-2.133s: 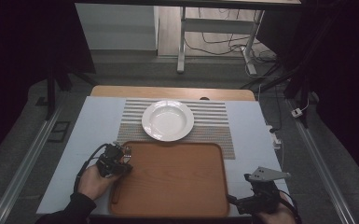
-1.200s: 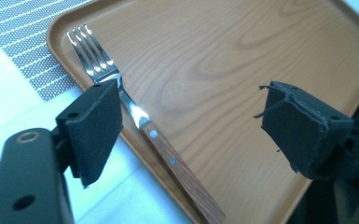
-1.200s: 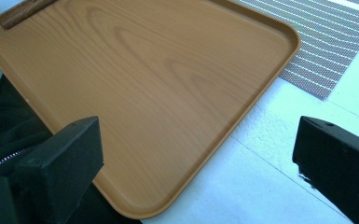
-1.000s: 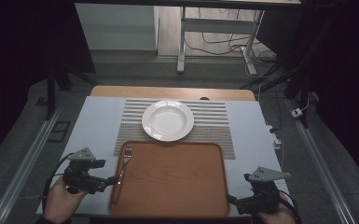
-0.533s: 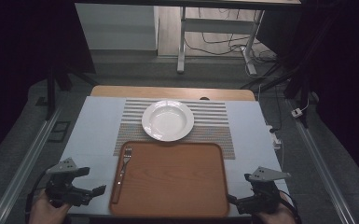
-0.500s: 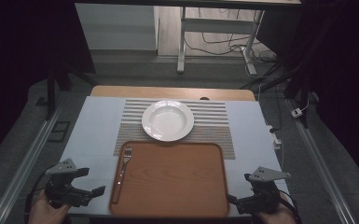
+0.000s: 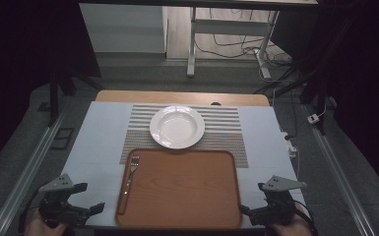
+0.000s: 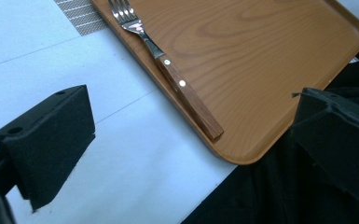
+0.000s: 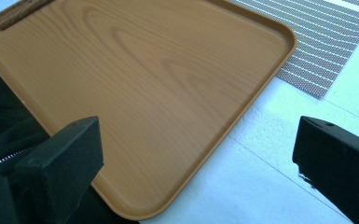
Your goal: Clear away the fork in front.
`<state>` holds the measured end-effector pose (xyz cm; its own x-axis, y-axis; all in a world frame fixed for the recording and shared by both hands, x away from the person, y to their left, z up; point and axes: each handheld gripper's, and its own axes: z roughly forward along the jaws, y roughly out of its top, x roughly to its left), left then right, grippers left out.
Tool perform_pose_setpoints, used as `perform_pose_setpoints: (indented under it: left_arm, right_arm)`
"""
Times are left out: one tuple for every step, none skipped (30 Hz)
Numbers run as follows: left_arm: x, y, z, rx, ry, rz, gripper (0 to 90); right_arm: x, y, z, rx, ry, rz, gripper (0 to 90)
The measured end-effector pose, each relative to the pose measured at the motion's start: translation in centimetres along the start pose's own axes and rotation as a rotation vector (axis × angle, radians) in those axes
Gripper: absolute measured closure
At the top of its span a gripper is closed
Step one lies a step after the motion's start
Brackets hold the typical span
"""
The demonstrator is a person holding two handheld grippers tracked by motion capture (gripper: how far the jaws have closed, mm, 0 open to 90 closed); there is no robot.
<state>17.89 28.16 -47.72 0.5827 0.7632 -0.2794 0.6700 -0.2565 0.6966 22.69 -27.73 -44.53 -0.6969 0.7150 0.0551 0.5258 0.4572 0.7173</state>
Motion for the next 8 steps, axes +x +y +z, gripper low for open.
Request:
perform_pose_setpoints:
  left_arm:
    - [0.0,-0.09,-0.1,0.0,0.006,-0.001,0.0]
    - [-0.02,-0.18,-0.19,0.0,0.009,-0.005,0.0]
    - [-0.01,-0.24,-0.26,0.004,0.01,-0.008,0.0]
    - [0.01,-0.29,-0.3,0.007,0.013,-0.011,0.0]
    - [0.04,-0.32,-0.32,0.009,0.013,-0.014,0.0]
    - [0.07,-0.32,-0.31,0.009,0.01,-0.019,0.0]
    - [0.1,-0.28,-0.3,0.008,0.011,-0.022,0.0]
    - [0.12,-0.21,-0.27,0.009,0.01,-0.026,0.0]
  right_arm:
    - [-0.01,0.0,0.01,0.0,-0.001,-0.002,1.7]
    - [-0.02,0.0,0.01,0.002,-0.001,-0.002,1.7]
    - [-0.02,0.0,0.01,0.002,-0.001,-0.002,1.7]
    - [-0.02,0.01,0.01,0.002,-0.001,-0.002,1.7]
    - [-0.02,0.02,0.02,0.002,-0.002,-0.002,1.7]
    - [-0.03,0.02,0.03,0.003,-0.003,-0.002,1.7]
    - [-0.02,0.03,0.05,0.004,-0.003,-0.001,1.7]
    - [-0.04,0.01,0.07,0.006,-0.005,-0.003,1.7]
